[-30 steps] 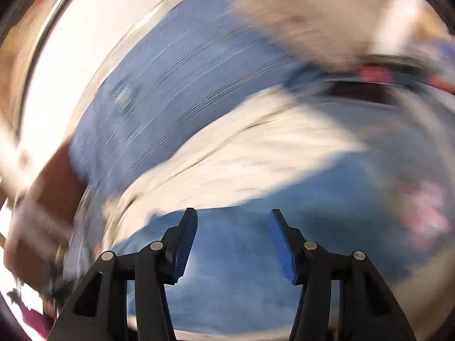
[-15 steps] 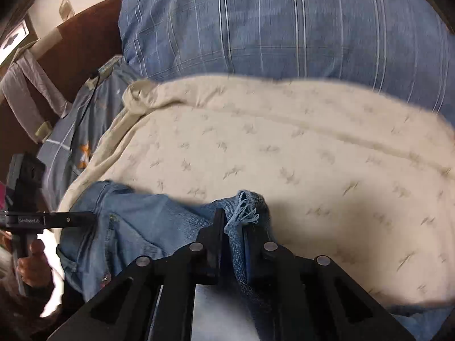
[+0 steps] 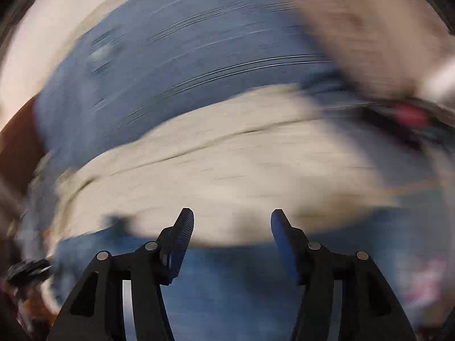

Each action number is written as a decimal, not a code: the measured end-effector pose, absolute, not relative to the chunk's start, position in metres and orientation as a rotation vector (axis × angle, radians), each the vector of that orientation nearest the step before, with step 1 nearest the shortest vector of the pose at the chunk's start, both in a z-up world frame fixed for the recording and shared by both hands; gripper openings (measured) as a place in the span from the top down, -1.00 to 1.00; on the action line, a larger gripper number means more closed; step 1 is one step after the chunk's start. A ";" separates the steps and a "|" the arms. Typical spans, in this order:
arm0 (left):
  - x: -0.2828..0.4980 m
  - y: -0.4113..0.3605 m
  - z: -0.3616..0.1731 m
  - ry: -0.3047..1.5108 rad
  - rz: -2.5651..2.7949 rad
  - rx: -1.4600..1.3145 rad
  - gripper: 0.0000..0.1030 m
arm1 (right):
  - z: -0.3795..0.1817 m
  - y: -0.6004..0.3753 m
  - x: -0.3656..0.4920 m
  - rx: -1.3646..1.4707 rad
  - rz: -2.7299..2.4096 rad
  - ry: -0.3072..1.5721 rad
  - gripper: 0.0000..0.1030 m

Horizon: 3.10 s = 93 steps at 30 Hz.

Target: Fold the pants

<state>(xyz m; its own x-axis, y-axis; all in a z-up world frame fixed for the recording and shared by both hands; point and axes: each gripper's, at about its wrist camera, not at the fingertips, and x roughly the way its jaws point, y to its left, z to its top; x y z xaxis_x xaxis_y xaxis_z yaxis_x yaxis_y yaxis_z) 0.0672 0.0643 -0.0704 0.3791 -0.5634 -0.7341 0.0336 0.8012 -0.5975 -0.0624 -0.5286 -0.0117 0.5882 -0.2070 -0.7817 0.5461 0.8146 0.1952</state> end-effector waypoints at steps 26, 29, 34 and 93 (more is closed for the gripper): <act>0.015 0.067 -0.047 1.160 -0.363 -0.518 -0.09 | -0.015 -0.501 -0.178 0.702 -0.276 0.672 -0.15; -0.017 0.073 -0.050 1.153 -0.442 -0.598 -0.34 | -0.036 -0.448 -0.159 0.841 -0.017 0.785 -0.18; -0.034 0.058 -0.076 1.215 -0.545 -0.670 -0.41 | -0.093 -0.324 -0.104 0.955 0.414 1.113 -0.23; 0.062 -0.541 -0.060 1.297 -1.106 0.535 -0.70 | -0.141 -0.562 -0.222 1.222 -0.066 0.305 -0.03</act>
<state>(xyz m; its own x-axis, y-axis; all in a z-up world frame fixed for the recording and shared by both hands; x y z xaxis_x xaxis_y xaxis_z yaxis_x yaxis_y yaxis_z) 0.0622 -0.5411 -0.0600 -0.1054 -0.3407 -0.9343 0.8686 0.4259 -0.2533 -0.2218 -0.5616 -0.1414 0.9575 0.1127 -0.2655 0.2128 0.3452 0.9141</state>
